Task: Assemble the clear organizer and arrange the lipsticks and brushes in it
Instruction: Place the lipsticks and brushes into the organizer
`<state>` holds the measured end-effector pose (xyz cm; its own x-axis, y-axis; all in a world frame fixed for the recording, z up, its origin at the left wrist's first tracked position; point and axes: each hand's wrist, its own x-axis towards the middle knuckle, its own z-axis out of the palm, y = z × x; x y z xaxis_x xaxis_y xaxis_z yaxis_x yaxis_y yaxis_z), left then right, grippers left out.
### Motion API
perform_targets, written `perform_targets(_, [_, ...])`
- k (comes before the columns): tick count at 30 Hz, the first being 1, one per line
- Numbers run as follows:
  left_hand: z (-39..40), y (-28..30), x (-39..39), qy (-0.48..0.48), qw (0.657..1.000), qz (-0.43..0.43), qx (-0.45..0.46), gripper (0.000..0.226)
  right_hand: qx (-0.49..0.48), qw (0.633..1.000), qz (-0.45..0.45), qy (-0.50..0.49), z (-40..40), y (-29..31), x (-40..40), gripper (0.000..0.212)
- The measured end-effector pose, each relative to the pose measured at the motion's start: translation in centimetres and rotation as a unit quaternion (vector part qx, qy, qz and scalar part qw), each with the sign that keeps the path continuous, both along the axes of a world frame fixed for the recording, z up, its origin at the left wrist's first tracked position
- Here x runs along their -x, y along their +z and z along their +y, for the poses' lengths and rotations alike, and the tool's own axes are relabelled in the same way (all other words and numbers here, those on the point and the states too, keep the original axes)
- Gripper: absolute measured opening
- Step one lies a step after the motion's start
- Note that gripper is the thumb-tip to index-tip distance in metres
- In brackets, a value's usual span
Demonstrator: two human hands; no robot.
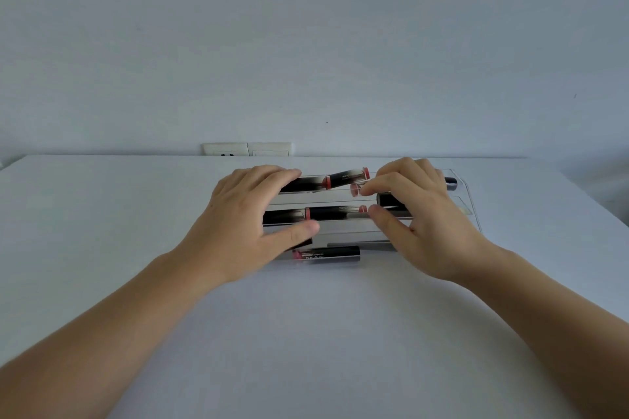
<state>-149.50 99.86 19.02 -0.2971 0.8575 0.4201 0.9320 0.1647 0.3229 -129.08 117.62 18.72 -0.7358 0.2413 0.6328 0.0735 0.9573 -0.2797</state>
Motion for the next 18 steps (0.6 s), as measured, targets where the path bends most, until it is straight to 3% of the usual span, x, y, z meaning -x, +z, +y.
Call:
perform_targets(4, [0.5,1.8,0.6,-0.005,1.0,-0.02,-0.008,0.062,-0.014,0.998,0.019,-0.055,0.6,1.1,0.1,0.02])
perform_targets(11, [3.1,4.6,0.9,-0.042,0.997,-0.001,0.058,0.033,0.047,0.978,-0.19,-0.078,2.1,3.9,3.2,0.039])
perform_targets(13, [3.6,4.7,1.0,-0.05,0.996,-0.001,0.072,0.03,0.084,0.967,-0.231,-0.069,2.2,4.0,3.9,0.03])
perform_targets(18, [3.8,4.4,1.7,-0.064,0.996,-0.021,0.057,0.026,0.124,0.968,-0.213,-0.055,2.7,4.1,4.4,0.014])
